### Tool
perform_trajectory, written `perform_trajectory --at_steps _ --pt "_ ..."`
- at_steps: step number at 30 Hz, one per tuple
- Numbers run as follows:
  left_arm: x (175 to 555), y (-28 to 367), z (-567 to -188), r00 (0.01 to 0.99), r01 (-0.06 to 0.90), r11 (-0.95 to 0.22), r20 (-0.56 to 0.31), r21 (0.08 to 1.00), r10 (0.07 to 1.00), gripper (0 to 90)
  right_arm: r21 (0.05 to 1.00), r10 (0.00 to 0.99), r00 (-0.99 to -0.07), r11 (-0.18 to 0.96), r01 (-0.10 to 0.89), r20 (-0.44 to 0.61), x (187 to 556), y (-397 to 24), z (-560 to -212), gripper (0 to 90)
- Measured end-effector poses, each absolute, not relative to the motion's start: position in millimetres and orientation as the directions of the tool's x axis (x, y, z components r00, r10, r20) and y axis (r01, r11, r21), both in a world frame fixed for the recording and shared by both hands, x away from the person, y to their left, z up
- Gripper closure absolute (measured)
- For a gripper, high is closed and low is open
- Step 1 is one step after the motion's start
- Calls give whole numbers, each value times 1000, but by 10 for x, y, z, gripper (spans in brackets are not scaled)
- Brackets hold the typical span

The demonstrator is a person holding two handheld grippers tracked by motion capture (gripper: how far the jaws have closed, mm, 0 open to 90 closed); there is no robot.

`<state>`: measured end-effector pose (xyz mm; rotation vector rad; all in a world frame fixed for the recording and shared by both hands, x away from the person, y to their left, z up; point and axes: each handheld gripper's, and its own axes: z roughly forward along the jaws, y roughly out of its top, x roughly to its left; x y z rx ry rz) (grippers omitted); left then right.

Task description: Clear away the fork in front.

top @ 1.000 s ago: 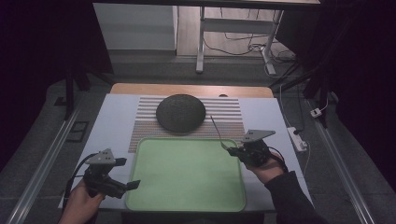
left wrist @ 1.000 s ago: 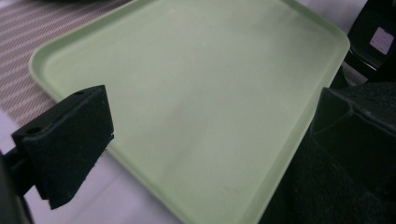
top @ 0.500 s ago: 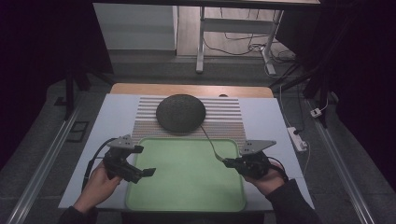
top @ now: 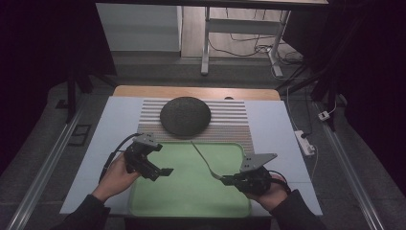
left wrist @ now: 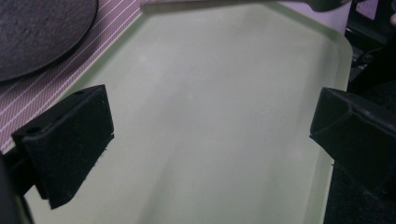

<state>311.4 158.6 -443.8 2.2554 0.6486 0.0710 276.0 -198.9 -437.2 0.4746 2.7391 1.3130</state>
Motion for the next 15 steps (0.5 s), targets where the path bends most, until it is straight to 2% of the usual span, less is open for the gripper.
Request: perform_trajectory --at_steps 3,8,15 --pt "3168 1535 -4423 885 411 -578 -156 705 440 1 773 272 -959 591 231 79 2719 -1943 -4377 899" --pt "3222 1410 -4416 926 332 -637 -111 695 361 0 766 217 -972 609 206 89 2663 -1865 -4392 899" --pt "3209 1239 -4479 959 262 -696 -96 669 268 17 754 127 -987 638 156 97 2616 -1795 -4412 899"
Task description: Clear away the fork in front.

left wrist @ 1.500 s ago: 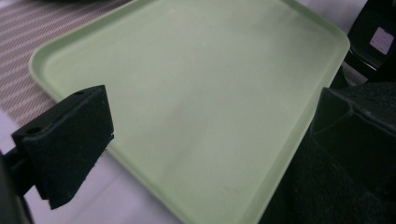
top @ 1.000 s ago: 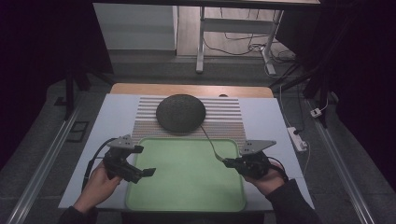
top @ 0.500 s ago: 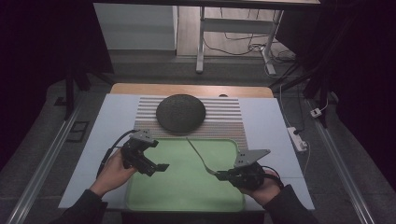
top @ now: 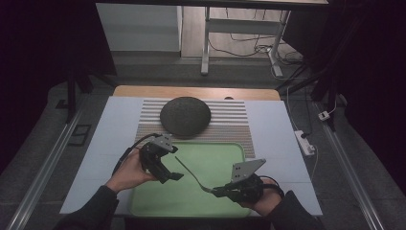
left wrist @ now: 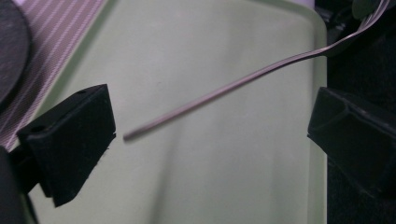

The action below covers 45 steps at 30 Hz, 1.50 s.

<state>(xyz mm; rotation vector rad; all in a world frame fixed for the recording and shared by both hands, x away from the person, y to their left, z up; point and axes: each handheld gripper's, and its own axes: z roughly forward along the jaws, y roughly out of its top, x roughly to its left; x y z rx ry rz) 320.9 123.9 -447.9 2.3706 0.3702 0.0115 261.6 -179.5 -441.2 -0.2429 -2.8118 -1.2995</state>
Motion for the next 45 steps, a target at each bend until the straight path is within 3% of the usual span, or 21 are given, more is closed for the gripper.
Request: perform_trajectory --at_steps 5,14,16,18,26,30,36,45 --pt "3162 1186 -4533 976 199 -743 -63 639 208 82 754 74 -992 644 128 105 2591 -1767 -4416 899" --pt "3061 1103 -4629 996 73 -814 -3 576 87 334 739 -7 -992 668 90 127 2561 -1738 -4425 898" --pt "3054 1102 -4638 997 62 -819 -8 571 70 358 739 -14 -992 668 86 128 2560 -1738 -4424 899" --pt "3047 1106 -4643 999 48 -821 -8 569 53 440 737 -38 -991 672 72 131 2555 -1735 -4421 899" --pt "3003 1067 -4671 999 -22 -840 -10 542 -33 544 728 -73 -988 684 48 134 2546 -1732 -4421 899" --pt "2987 1054 -4677 997 -48 -843 -22 536 -71 650 724 -90 -987 689 34 133 2542 -1726 -4430 899" --pt "2950 1016 -4695 991 -103 -851 -17 516 -130 733 713 -104 -986 701 23 133 2538 -1715 -4438 899" --pt "2890 985 -4706 974 -202 -848 11 491 -226 789 703 -134 -978 711 15 157 2542 -1705 -4452 899"
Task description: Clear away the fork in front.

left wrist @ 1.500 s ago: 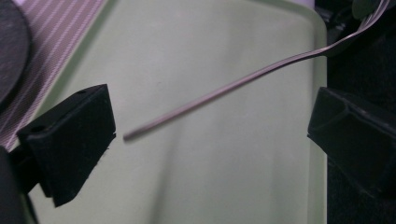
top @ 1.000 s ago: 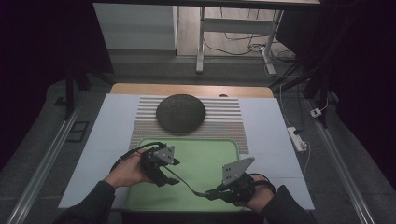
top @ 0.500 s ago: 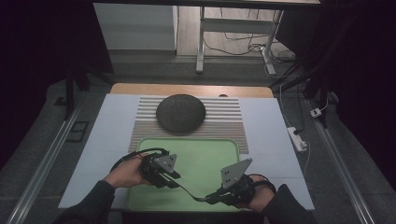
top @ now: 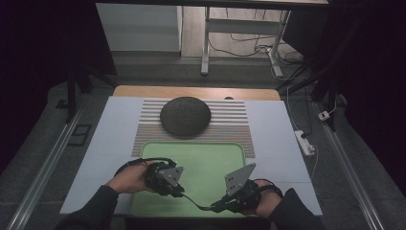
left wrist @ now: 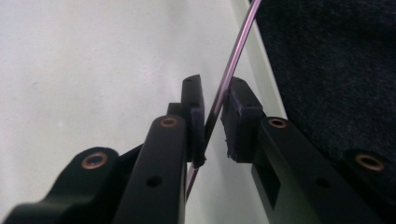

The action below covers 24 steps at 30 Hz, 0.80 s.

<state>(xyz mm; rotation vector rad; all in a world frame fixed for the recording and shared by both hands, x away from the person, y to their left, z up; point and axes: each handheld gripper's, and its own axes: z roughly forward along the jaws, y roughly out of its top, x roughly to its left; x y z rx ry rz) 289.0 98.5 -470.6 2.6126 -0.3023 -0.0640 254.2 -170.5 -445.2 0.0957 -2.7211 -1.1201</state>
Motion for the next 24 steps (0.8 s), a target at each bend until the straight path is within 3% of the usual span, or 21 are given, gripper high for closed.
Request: perform_trajectory --at_steps 14,17,24 --pt "2807 984 -4738 935 -333 -808 58 486 -350 858 695 -148 -974 718 14 172 2570 -1723 -4461 876" --pt "2800 985 -4724 941 -311 -815 38 490 -336 863 700 -137 -976 714 21 169 2582 -1739 -4464 859" --pt "2835 1034 -4658 972 -194 -842 -17 503 -234 864 723 -60 -989 689 55 133 2630 -1803 -4419 711"
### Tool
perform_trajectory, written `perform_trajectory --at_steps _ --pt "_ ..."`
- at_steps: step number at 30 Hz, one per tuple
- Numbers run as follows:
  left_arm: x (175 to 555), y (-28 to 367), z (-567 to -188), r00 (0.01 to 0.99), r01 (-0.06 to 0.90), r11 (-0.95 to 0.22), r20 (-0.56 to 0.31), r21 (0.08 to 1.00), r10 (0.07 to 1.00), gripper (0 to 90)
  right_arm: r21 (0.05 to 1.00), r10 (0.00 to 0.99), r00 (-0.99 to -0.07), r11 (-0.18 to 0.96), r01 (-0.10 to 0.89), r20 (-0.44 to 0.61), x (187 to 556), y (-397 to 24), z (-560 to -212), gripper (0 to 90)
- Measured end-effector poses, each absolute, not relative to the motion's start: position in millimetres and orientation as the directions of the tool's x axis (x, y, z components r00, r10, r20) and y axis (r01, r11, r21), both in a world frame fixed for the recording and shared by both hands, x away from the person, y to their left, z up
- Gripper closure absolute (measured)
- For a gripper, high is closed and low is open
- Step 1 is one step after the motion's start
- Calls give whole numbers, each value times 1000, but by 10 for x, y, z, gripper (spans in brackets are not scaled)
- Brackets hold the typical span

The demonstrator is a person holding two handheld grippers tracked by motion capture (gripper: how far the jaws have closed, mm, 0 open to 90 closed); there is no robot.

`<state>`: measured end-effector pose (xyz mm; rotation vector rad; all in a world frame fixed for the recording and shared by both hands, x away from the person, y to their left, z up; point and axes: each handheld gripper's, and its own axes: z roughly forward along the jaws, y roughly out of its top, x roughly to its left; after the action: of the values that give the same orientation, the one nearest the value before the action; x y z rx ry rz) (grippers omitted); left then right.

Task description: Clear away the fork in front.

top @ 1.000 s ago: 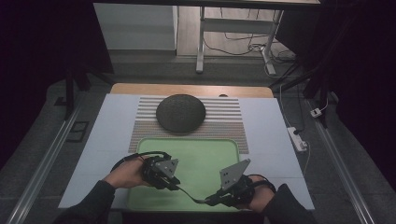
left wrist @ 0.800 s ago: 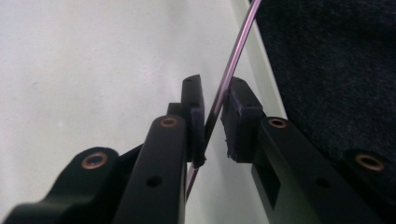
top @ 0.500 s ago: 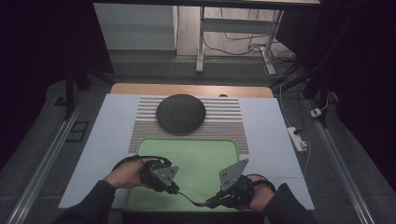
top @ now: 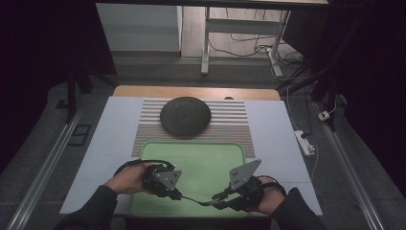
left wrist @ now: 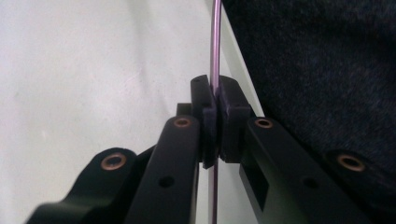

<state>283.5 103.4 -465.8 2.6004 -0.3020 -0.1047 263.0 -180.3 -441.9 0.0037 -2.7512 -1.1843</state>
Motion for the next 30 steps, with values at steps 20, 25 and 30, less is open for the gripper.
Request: perform_trajectory --at_steps 20,25,30 --pt "2909 1270 -4686 964 264 -824 -116 501 238 863 744 414 -909 597 300 34 2630 -2222 -4369 351" --pt "2875 1292 -4719 930 361 -805 -122 471 346 862 754 498 -865 548 363 55 2554 -2347 -4392 257" --pt "2824 1338 -4715 890 444 -756 -144 481 432 863 751 563 -823 510 420 77 2479 -2431 -4436 103"
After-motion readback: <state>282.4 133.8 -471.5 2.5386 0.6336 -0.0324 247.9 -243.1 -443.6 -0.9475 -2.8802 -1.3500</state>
